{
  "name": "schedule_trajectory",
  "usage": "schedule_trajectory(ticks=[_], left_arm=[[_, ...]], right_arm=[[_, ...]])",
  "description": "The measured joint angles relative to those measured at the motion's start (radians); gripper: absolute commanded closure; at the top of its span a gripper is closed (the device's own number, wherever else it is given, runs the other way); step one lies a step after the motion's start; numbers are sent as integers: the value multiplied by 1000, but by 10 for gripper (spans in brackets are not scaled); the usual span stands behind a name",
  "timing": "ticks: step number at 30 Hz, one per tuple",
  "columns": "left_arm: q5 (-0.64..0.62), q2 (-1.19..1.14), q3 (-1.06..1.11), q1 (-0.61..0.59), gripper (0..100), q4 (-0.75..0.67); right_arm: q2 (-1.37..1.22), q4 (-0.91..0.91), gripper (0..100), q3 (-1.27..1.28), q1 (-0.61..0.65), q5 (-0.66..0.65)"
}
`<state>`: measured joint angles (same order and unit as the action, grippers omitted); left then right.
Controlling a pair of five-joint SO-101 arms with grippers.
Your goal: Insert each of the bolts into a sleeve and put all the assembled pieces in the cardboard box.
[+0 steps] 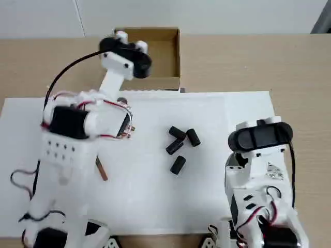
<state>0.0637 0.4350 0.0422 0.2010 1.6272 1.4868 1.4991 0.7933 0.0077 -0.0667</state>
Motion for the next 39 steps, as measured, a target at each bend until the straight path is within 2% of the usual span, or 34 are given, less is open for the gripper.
schedule_trajectory(ticks=[6, 11, 17, 26, 32, 39], left_arm=[[-161, 252, 339, 0, 995, -206], [-281, 499, 629, 0, 995, -440], [-374, 746, 873, 0, 995, -611], [-454, 1011, 1146, 0, 995, -772], [-516, 1197, 1270, 29, 995, -786], [-623, 1361, 1313, 140, 995, -786]], right_arm=[[57, -130, 995, 184, 9, 28], [71, -207, 995, 273, 115, 71], [71, -307, 995, 384, 256, 106], [71, -470, 995, 499, 434, 109], [71, -601, 995, 589, 577, 109], [71, -749, 995, 651, 697, 109]])
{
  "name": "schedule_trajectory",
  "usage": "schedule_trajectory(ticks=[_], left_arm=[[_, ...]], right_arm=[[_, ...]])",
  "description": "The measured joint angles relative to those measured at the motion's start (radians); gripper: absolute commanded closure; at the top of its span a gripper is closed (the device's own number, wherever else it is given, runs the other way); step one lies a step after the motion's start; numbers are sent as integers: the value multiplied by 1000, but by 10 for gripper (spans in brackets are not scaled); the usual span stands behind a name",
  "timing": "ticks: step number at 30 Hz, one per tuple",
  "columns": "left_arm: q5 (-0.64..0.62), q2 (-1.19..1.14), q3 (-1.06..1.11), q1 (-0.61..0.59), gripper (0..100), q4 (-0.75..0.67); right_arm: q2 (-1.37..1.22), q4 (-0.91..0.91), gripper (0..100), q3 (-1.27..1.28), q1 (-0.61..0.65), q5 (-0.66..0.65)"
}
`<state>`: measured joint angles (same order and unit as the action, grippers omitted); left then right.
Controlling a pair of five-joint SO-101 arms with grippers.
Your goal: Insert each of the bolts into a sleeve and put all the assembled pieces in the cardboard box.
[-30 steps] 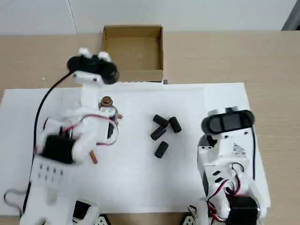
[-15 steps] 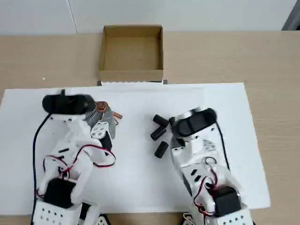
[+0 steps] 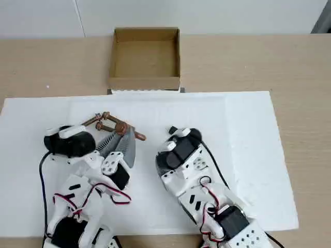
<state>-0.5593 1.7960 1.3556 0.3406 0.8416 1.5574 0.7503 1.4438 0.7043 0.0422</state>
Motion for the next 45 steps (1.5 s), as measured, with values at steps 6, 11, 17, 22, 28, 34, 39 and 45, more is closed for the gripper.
schedule_trajectory(ticks=[6, 11, 17, 22, 28, 34, 39, 45], left_arm=[[-68, 5, 2, 25, 995, 0], [-69, 5, 2, 25, 995, 0], [-57, 5, -9, 25, 995, 0], [-15, 6, -14, 28, 995, 0], [2, 5, -26, 89, 995, 78], [23, 5, -83, 92, 995, 167], [29, 6, -107, 92, 995, 172], [29, 6, -107, 92, 995, 186]], right_arm=[[0, -28, 995, 11, 32, -38], [0, -29, 995, 11, 34, -54], [0, -29, 995, 11, 34, -138], [0, -29, 995, 11, 34, -173], [0, -29, 995, 11, 34, -215], [0, -54, 995, 15, 34, -215], [0, -60, 995, 64, 34, -215], [0, -153, 995, 81, 34, -241]])
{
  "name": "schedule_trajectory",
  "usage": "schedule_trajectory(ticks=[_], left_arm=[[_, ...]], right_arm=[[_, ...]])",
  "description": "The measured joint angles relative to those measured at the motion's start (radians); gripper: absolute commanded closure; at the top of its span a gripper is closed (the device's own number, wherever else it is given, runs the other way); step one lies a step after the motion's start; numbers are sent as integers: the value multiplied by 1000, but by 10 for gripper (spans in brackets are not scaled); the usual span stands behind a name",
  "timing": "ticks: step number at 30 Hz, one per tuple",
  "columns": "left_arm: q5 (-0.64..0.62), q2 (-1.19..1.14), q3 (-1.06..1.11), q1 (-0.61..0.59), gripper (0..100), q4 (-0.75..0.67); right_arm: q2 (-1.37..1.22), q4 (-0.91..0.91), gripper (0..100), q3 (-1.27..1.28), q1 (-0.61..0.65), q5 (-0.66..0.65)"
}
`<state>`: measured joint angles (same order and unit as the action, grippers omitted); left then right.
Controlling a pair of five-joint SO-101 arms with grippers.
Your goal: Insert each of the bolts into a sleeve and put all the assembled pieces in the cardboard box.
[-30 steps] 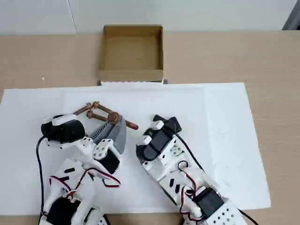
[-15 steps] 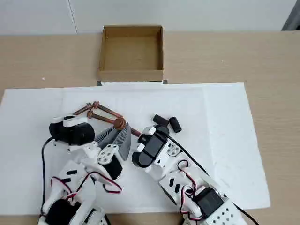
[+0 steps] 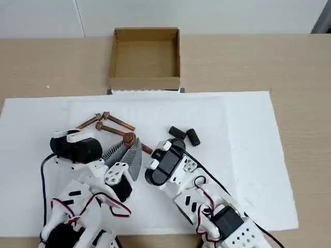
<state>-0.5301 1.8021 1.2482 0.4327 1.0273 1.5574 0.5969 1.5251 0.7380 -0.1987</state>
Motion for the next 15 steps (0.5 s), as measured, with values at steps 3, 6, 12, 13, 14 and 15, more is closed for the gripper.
schedule_trajectory(ticks=[3, 6, 12, 13, 14, 15], left_arm=[[0, 0, 0, 0, 995, 0], [0, 0, 0, 0, 995, 0], [0, 0, 0, 0, 995, 0], [0, 0, 0, 0, 995, 0], [0, 0, 0, 0, 995, 0], [0, 0, 0, 0, 995, 0]], right_arm=[[0, -12, 995, 3, 0, -31], [0, -14, 995, 3, 0, -37], [0, -31, 995, 3, 0, -40], [0, -43, 995, 3, 0, -40], [0, -57, 995, 3, 0, -46], [0, -72, 995, 9, 0, -60]])
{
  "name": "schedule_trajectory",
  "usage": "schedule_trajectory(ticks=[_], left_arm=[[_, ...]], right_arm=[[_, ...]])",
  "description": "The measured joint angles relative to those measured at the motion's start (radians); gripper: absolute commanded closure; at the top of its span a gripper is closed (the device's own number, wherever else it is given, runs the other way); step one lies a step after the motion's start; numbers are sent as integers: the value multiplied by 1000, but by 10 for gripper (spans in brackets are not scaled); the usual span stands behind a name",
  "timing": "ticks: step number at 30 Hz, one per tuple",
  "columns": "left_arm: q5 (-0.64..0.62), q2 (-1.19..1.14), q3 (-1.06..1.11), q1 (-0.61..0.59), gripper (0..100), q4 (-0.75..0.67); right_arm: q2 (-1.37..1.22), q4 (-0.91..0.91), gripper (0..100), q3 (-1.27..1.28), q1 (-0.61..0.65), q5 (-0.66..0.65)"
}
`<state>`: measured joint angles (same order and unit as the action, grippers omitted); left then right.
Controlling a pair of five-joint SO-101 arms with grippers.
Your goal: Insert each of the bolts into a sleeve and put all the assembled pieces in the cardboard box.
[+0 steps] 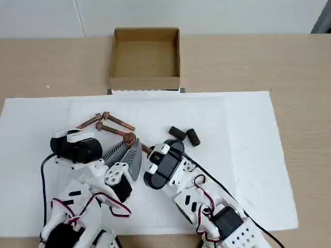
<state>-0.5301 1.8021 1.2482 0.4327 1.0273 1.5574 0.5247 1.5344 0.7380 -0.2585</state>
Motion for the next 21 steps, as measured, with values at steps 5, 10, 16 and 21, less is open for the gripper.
schedule_trajectory(ticks=[5, 10, 16, 21], left_arm=[[0, 0, 0, 0, 995, 0], [0, 2, 0, -2, 995, 0], [0, 2, -6, -2, 995, 0], [0, 3, -6, -2, 995, 0]], right_arm=[[0, -61, 995, 31, 0, -48], [15, -72, 995, 34, 0, -51], [207, -8, 995, 110, 2, -55], [232, 23, 995, 110, 3, -57]])
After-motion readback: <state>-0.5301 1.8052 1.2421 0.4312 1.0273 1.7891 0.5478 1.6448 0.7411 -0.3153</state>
